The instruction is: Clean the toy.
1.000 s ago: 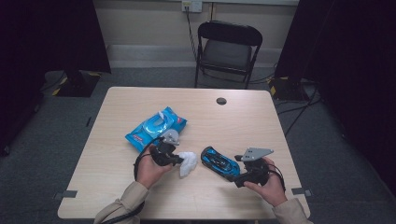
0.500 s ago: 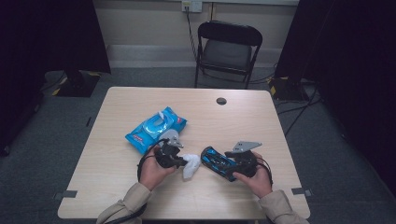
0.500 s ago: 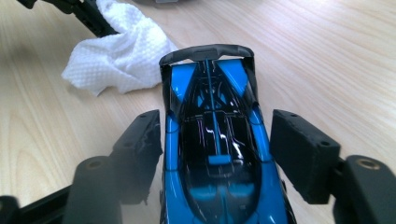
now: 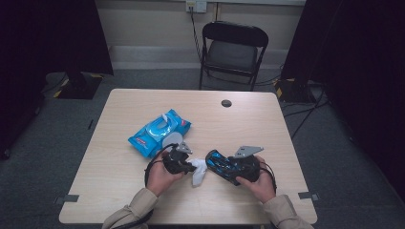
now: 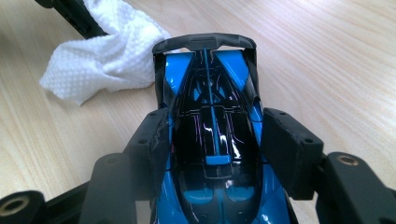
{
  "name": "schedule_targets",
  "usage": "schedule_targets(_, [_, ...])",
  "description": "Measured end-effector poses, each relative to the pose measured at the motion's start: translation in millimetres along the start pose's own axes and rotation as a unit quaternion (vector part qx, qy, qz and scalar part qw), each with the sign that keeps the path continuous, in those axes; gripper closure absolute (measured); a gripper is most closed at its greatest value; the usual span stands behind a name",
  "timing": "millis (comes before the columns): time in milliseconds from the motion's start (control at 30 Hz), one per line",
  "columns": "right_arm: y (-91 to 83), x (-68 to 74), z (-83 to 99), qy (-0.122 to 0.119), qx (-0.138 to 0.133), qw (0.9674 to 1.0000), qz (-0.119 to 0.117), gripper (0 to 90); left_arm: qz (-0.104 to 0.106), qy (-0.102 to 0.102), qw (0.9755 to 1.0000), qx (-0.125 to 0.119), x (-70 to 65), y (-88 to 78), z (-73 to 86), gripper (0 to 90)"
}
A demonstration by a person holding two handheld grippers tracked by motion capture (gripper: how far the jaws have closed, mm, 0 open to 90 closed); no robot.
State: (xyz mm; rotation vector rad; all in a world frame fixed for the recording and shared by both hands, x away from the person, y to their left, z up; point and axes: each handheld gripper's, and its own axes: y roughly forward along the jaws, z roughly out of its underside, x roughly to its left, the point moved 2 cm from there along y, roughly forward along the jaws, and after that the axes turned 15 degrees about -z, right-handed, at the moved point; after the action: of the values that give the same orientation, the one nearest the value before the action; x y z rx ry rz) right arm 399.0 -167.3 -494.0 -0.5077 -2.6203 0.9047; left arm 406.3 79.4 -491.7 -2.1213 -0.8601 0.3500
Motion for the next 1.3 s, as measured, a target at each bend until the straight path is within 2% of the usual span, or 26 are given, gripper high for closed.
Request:
schedule_targets(333, [0.5,0.8,0.0,0.004,-0.002,1.0000,0.004,42.7,0.015,0.009,0.9999,0.000,-20.4,14.2,-6.9,85.0])
schedule_targets(600, [0.5,1.4,0.8,0.002,-0.004,1.0000,0.007,42.8,0.015,0.013,0.9997,0.012,-26.4,21.8,-16.5,81.5])
schedule_targets(800, [1.1,1.2,1.0,0.003,-0.007,0.9999,0.006,42.7,0.018,0.012,0.9997,0.009,-31.2,22.7,-16.6,85.6])
schedule_targets(1033, [2.8,1.2,-0.3,0.001,-0.007,1.0000,0.006,42.7,0.032,0.019,0.9993,0.001,-47.9,26.0,-20.6,86.1])
schedule_targets(1100, [3.0,0.8,-0.4,0.002,-0.007,1.0000,0.006,42.7,0.038,0.011,0.9992,-0.003,-51.9,27.6,-21.3,86.2])
schedule_targets(1300, [3.4,0.3,-0.4,0.003,-0.009,0.9999,0.003,42.7,0.050,0.020,0.9986,-0.005,-65.2,31.1,-25.8,86.4])
